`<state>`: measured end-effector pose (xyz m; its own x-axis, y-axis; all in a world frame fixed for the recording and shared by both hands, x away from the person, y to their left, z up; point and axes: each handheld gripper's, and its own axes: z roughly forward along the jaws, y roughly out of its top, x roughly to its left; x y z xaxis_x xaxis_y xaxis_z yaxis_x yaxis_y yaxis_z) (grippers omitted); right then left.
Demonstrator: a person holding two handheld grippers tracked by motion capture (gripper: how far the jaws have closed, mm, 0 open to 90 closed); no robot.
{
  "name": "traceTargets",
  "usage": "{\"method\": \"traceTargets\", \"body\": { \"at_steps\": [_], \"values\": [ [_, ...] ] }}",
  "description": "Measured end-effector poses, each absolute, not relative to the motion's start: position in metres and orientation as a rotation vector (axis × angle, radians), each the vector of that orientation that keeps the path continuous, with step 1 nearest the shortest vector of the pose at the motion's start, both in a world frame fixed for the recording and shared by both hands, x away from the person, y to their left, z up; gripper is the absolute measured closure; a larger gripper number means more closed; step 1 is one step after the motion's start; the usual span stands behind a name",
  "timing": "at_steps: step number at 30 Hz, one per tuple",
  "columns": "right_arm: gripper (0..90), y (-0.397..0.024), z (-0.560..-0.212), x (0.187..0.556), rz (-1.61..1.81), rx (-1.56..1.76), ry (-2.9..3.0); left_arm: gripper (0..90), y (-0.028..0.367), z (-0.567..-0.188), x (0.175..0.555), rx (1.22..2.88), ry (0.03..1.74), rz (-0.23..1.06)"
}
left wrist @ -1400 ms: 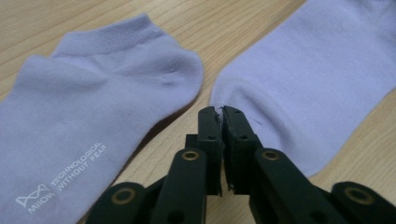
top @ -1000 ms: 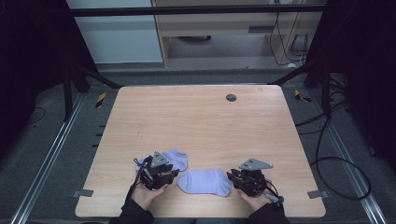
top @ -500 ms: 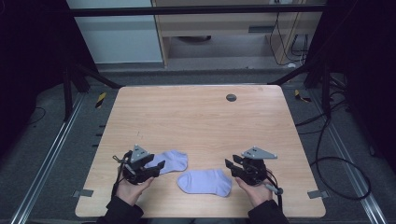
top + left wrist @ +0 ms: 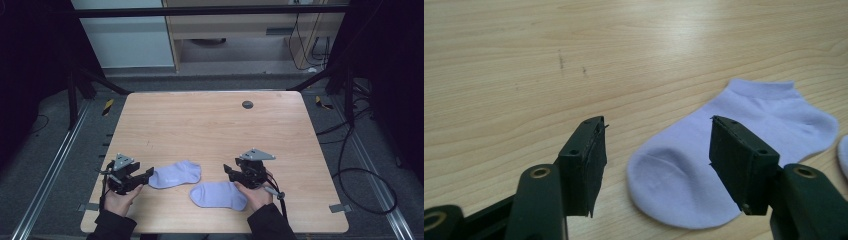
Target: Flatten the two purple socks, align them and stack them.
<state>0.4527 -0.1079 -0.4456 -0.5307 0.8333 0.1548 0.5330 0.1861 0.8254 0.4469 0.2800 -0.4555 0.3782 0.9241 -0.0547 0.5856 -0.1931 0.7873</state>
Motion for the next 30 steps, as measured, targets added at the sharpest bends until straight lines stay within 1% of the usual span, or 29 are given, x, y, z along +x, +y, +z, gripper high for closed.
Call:
{"method": "traceTargets", "body": {
  "at_steps": [10,23,24,27,28,30],
  "values": [
    [48.9,-0.069,-0.45,0.472,1.264,1.276,2.179,39.6,0.289,-0.465,0.452,1.874,1.348,0.583],
    [52.9,-0.03,-0.464,0.49,1.219,1.264,2.247,42.3,0.282,-0.476,0.458,1.948,1.346,0.59],
    [54.4,-0.022,-0.468,0.493,1.202,1.264,2.26,43.7,0.282,-0.477,0.458,1.948,1.351,0.589],
    [55.2,-0.017,-0.472,0.496,1.187,1.264,2.269,45.4,0.282,-0.479,0.459,1.963,1.352,0.582],
    [55.8,-0.01,-0.477,0.498,1.165,1.261,2.284,48.5,0.282,-0.48,0.459,1.971,1.355,0.58],
    [56.3,-0.005,-0.481,0.499,1.146,1.256,2.298,50.8,0.283,-0.482,0.461,1.978,1.366,0.569]
  ]
}}
